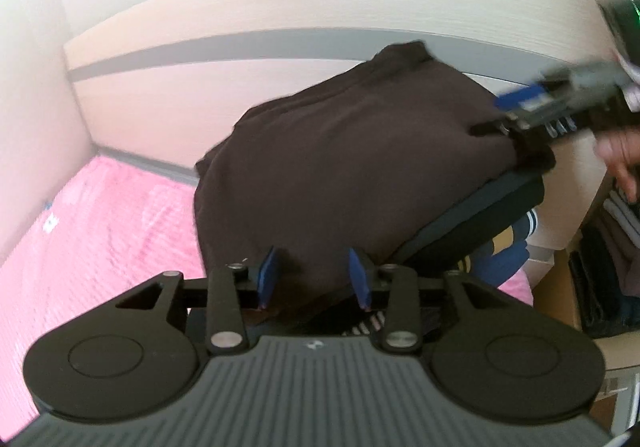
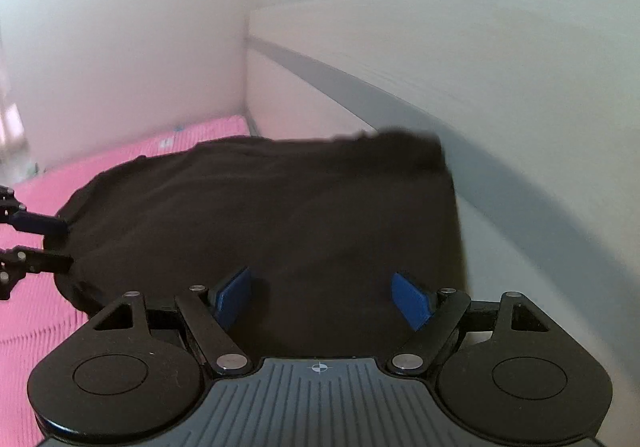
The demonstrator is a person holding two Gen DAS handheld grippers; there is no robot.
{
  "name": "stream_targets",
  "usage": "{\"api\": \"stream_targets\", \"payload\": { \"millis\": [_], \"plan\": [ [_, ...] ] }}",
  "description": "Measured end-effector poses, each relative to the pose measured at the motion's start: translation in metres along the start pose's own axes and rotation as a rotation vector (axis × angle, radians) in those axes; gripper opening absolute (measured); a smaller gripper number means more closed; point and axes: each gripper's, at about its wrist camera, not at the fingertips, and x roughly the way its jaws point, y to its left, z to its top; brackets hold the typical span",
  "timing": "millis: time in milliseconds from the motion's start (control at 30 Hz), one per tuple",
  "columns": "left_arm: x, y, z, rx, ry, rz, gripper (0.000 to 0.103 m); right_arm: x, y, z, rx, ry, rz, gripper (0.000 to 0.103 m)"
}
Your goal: Fold clothes
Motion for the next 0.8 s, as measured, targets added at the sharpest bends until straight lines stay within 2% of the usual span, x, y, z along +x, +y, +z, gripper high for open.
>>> {"api": "stream_targets", "payload": {
  "millis": [100, 167, 233, 400, 500, 567, 633, 700, 767, 800],
  "plan": [
    [-0.007, -0.023, -0.014, -0.024, 0.004, 0.027, 0.046, -0.018, 0.000, 0.001, 0.020, -0.028, -0.023, 0.080],
    [-0.002, -0.040, -0.020, -0.059, 0.018, 0.053, 0.047, -0.032, 0.003, 0.002, -0.002, -0.071, -0.019, 0.082],
    [0.000, -0.056, -0.030, -0.124, 0.038, 0.082, 0.049, -0.046, 0.013, -0.001, -0.027, -0.107, -0.006, 0.096],
    [-0.017, -0.064, -0.087, -0.247, 0.103, 0.145, 0.059, -0.070, 0.055, -0.021, -0.103, -0.155, 0.070, 0.098],
    [-0.018, -0.094, -0.105, -0.300, 0.125, 0.146, 0.065, -0.082, 0.082, -0.033, -0.127, -0.125, 0.121, 0.100],
    [-0.022, -0.105, -0.113, -0.319, 0.120, 0.141, 0.077, -0.094, 0.098, -0.045, -0.131, -0.113, 0.126, 0.102],
    [-0.032, -0.108, -0.120, -0.329, 0.097, 0.130, 0.088, -0.106, 0.111, -0.058, -0.103, -0.100, 0.119, 0.102],
    [-0.067, -0.088, -0.133, -0.327, 0.067, 0.106, 0.091, -0.122, 0.125, -0.074, -0.056, -0.082, 0.099, 0.102],
    [-0.052, -0.124, -0.128, -0.309, 0.042, 0.071, 0.095, -0.129, 0.145, -0.086, 0.000, -0.063, 0.065, 0.102],
    [-0.058, -0.127, -0.132, -0.297, 0.030, 0.055, 0.100, -0.132, 0.155, -0.092, 0.028, -0.053, 0.048, 0.102]
  ]
}}
